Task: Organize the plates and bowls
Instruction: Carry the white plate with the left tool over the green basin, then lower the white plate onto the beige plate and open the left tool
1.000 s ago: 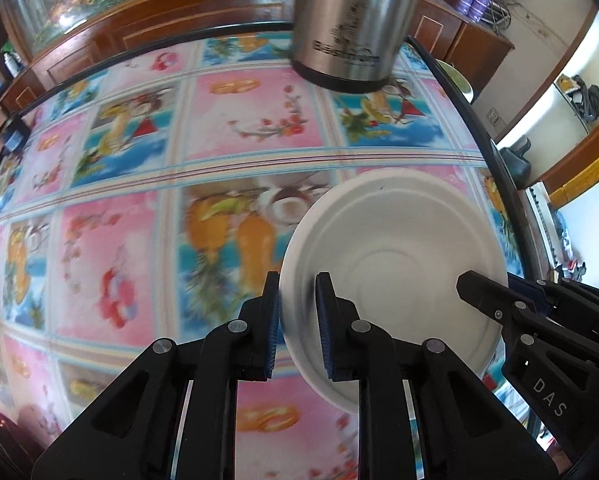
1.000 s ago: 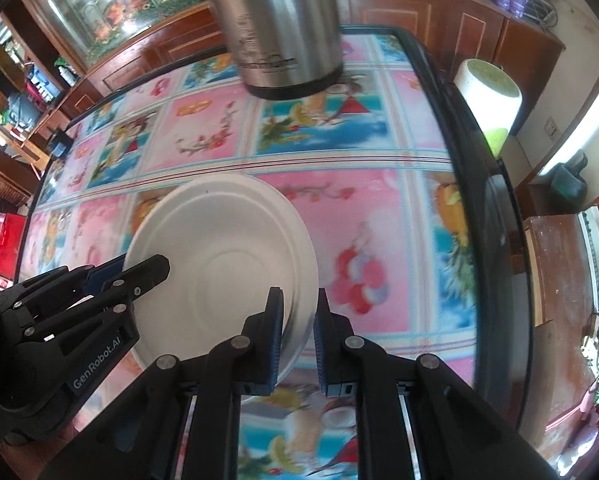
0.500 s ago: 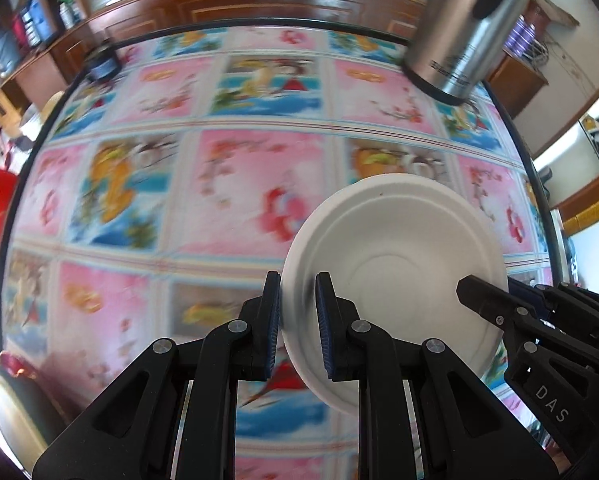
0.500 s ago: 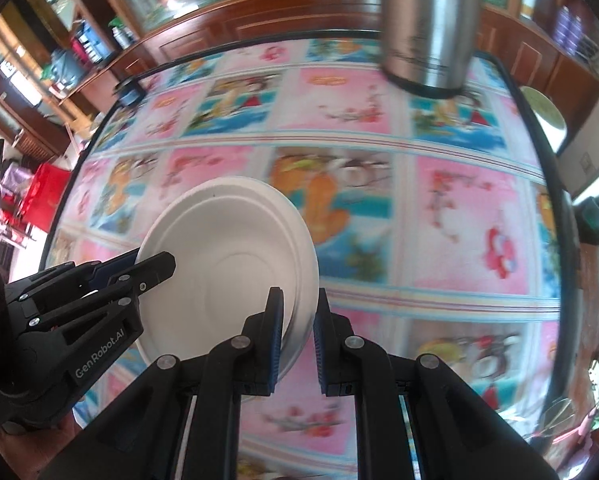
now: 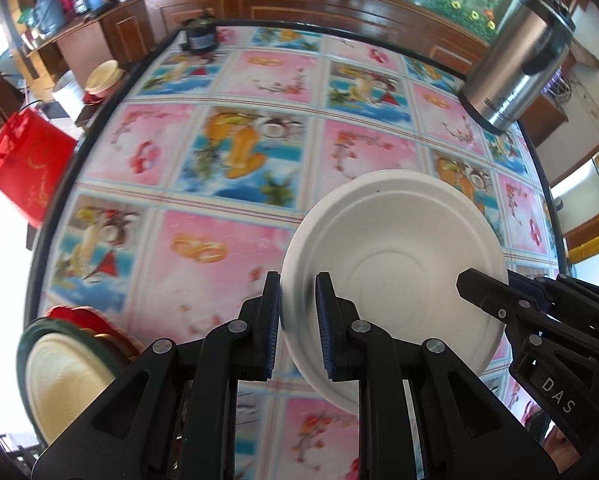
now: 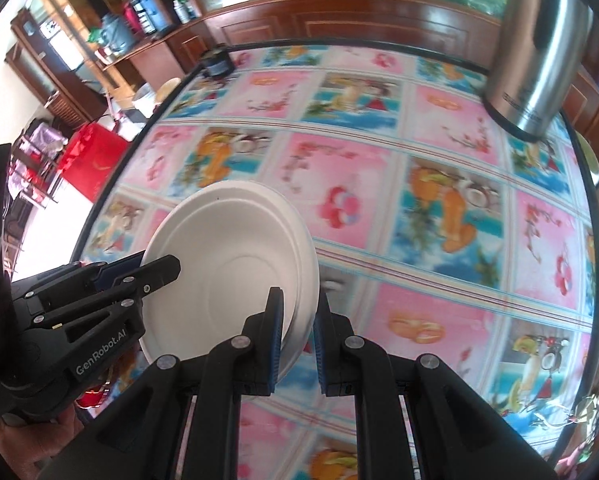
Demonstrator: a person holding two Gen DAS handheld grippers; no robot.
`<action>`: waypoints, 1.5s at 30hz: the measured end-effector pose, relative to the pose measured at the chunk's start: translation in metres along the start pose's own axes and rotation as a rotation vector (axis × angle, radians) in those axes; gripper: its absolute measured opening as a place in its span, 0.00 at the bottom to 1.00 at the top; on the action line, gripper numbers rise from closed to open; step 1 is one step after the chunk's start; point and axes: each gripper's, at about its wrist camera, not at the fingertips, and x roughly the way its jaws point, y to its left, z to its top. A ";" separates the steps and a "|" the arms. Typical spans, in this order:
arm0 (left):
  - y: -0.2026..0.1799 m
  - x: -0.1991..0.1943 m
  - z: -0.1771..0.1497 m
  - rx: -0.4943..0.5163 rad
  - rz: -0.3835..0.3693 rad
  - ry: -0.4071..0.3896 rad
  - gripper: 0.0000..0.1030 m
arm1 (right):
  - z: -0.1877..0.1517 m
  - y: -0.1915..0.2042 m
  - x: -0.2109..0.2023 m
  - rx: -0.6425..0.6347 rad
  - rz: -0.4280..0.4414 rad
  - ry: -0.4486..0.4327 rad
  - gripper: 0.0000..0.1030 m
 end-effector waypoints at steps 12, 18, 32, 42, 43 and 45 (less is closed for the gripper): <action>0.081 -0.050 -0.026 -0.102 0.050 -0.060 0.16 | 0.001 0.085 -0.003 -0.131 0.060 -0.009 0.13; 0.115 -0.068 -0.041 -0.151 0.090 -0.085 0.17 | -0.002 0.125 0.001 -0.203 0.086 0.003 0.13; 0.169 -0.078 -0.076 -0.238 0.151 -0.066 0.17 | -0.015 0.193 0.018 -0.338 0.125 0.048 0.15; 0.182 -0.074 -0.094 -0.263 0.157 -0.042 0.17 | -0.028 0.211 0.025 -0.388 0.129 0.083 0.16; 0.183 -0.074 -0.095 -0.264 0.158 -0.041 0.17 | -0.029 0.212 0.025 -0.391 0.130 0.086 0.16; 0.185 -0.074 -0.099 -0.268 0.160 -0.035 0.17 | -0.032 0.216 0.026 -0.398 0.133 0.094 0.16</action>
